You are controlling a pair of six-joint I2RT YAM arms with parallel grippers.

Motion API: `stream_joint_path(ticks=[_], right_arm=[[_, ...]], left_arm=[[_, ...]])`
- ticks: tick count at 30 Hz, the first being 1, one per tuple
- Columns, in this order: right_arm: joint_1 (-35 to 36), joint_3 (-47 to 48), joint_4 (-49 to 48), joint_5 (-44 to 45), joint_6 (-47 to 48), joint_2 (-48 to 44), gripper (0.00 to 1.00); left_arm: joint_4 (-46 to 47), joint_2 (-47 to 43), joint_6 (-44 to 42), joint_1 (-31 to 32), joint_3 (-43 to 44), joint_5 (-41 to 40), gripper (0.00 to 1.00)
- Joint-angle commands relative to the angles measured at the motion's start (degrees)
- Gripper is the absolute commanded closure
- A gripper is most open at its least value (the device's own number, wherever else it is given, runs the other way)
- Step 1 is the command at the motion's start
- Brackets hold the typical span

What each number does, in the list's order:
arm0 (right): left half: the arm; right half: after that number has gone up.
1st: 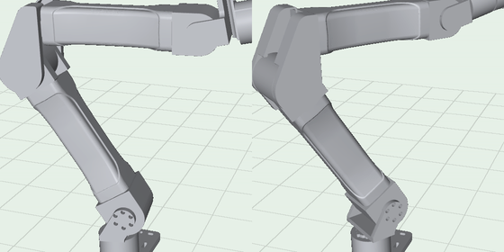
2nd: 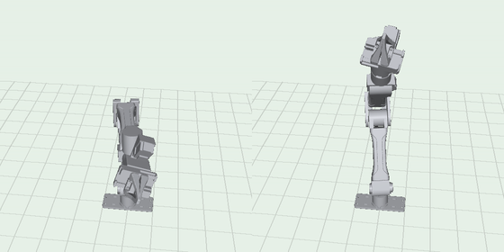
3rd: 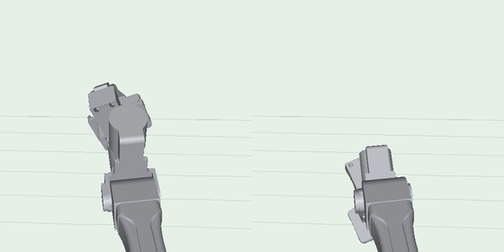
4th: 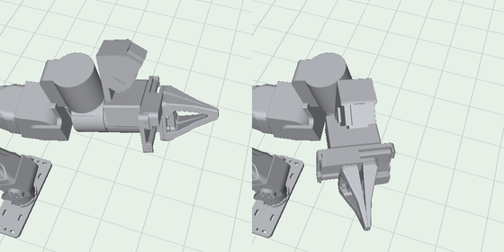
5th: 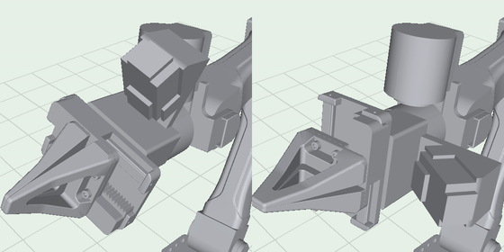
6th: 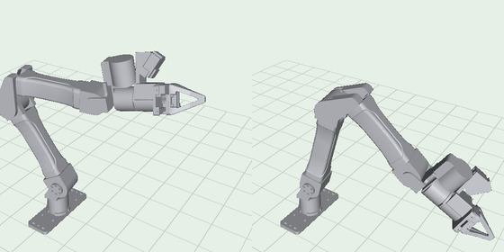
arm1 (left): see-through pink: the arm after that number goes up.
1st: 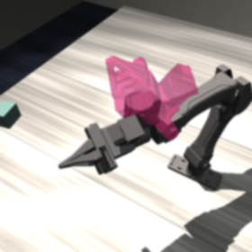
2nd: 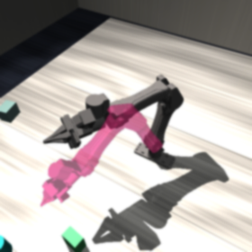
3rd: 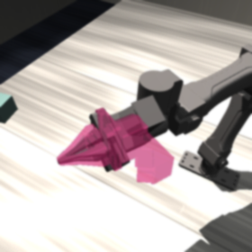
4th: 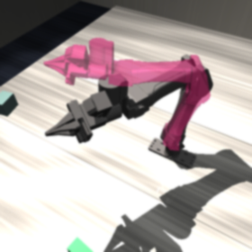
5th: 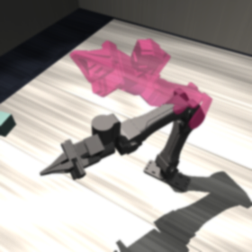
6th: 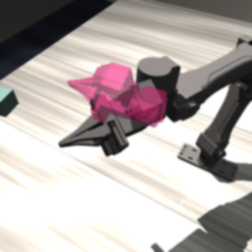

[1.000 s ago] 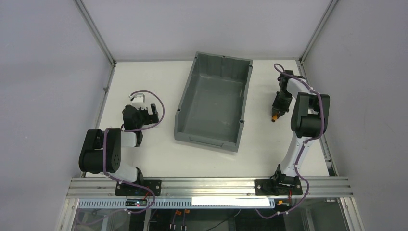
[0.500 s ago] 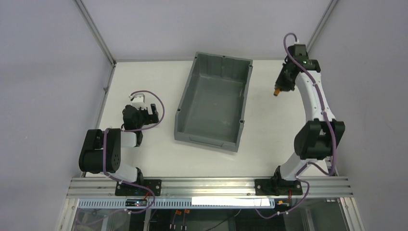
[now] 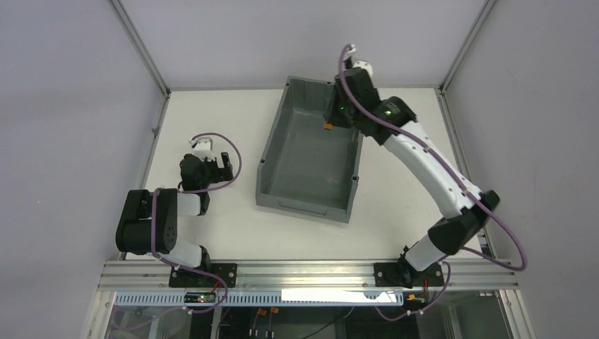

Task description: Put the screwdriver in the bin

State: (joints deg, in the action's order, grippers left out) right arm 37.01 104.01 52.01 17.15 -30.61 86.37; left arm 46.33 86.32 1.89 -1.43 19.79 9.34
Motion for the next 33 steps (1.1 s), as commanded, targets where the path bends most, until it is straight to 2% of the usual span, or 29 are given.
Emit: stream_joint_path(ticks=[1,10,16,23,25,27,28,31,33], right_arm=[[2.7,-1.5,-3.3,0.7,-4.0,9.6,1.0],[1.7,-6.4,-6.8,-4.0,-9.7,21.9,1.0],[0.0,-3.6,-5.4,-7.9,-10.3,32.6,1.0],[-0.3,-3.0,-4.6,-7.4,-10.4,37.1,1.0],[-0.4,-2.9,-4.5,-8.0,-10.6,37.6,0.86],[-0.6,-2.9,-4.1,-8.6,-10.8,37.8,0.61],[-0.6,-2.7,-3.9,-8.7,-10.9,37.8,0.45],[-0.6,-1.4,-2.3,-8.4,-10.4,37.3,0.27],[-0.5,0.1,-0.8,-7.7,-9.8,36.5,0.19]], left_arm=[[1.8,0.0,-0.7,0.5,1.0,0.4,0.01],[1.8,0.0,-0.7,0.5,1.0,0.4,0.01],[1.8,0.0,-0.7,0.5,1.0,0.4,0.01],[1.8,0.0,-0.7,0.6,1.0,0.4,0.01],[1.8,0.0,-0.7,0.6,1.0,0.4,0.01],[1.8,0.0,-0.7,0.5,1.0,0.4,0.01],[1.8,0.0,-0.7,0.5,1.0,0.4,0.01],[1.8,0.0,-0.7,0.5,1.0,0.4,0.01],[1.8,0.0,-0.7,0.5,1.0,0.4,0.01]])
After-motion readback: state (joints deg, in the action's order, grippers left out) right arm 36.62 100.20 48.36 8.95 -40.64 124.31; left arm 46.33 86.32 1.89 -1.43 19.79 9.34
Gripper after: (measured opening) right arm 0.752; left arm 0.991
